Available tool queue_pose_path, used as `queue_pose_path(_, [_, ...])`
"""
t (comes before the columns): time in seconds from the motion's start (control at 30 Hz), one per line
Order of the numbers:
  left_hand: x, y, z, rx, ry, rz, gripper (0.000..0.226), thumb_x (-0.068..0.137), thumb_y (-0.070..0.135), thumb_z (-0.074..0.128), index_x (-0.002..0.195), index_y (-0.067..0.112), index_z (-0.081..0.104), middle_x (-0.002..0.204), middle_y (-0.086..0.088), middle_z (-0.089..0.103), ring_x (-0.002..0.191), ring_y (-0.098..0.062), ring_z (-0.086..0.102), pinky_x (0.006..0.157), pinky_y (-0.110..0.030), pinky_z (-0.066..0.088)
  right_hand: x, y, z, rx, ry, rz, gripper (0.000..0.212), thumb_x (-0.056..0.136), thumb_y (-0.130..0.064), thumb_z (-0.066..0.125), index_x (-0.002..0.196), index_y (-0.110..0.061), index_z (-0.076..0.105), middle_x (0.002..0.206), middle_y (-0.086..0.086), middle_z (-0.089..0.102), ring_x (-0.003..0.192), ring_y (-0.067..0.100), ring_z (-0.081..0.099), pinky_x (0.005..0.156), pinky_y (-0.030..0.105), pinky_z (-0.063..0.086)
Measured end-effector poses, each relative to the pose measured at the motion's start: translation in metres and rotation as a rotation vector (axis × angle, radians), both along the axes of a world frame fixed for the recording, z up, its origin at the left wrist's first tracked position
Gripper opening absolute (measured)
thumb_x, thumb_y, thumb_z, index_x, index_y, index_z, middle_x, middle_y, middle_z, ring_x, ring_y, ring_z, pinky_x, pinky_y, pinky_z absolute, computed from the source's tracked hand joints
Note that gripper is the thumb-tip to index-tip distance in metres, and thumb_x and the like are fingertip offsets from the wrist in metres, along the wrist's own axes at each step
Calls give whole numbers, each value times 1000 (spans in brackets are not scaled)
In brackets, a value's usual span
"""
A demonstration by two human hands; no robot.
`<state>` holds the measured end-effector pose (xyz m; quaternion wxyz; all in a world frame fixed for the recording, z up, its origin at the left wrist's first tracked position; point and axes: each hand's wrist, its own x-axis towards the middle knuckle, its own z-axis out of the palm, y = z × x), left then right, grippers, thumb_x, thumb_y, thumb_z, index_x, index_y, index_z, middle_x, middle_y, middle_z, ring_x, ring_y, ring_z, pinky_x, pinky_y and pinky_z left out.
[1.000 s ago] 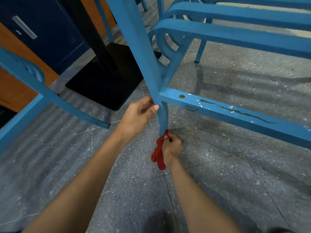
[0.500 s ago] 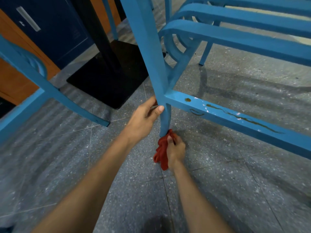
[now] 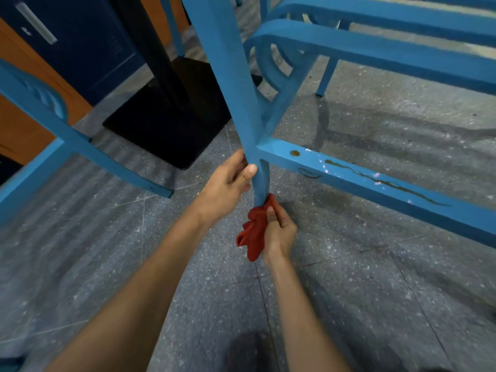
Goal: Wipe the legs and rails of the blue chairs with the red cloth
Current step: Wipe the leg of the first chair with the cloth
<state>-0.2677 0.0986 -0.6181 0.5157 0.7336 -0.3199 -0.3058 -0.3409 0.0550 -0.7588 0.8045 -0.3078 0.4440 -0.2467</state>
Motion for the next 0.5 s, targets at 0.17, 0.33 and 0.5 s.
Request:
queue_pose_path(0.17, [-3, 0, 1, -14, 23, 7, 35, 101, 16, 38, 128, 36, 40, 118, 24, 57, 114, 7, 53, 90, -20, 49, 12, -18, -8, 13, 218, 132, 23, 98, -12, 48, 97, -12, 72, 65, 13, 70, 59, 33, 63, 64, 56, 58])
queue_pose_path(0.33, [-2, 0, -2, -37, 55, 17, 37, 100, 14, 39, 130, 36, 39, 118, 25, 57, 112, 8, 54, 88, -19, 50, 3, -23, 14, 48, 73, 62, 24, 99, -8, 46, 104, -10, 69, 61, 12, 68, 48, 26, 58, 53, 39, 55])
queue_pose_path(0.5, [0, 1, -2, -16, 43, 9, 40, 100, 14, 40, 138, 27, 37, 126, 14, 57, 116, 1, 54, 92, -22, 50, -6, -4, 25, 69, -135, -28, 30, 101, -11, 44, 119, -20, 66, 75, 20, 67, 52, 26, 56, 47, 33, 52])
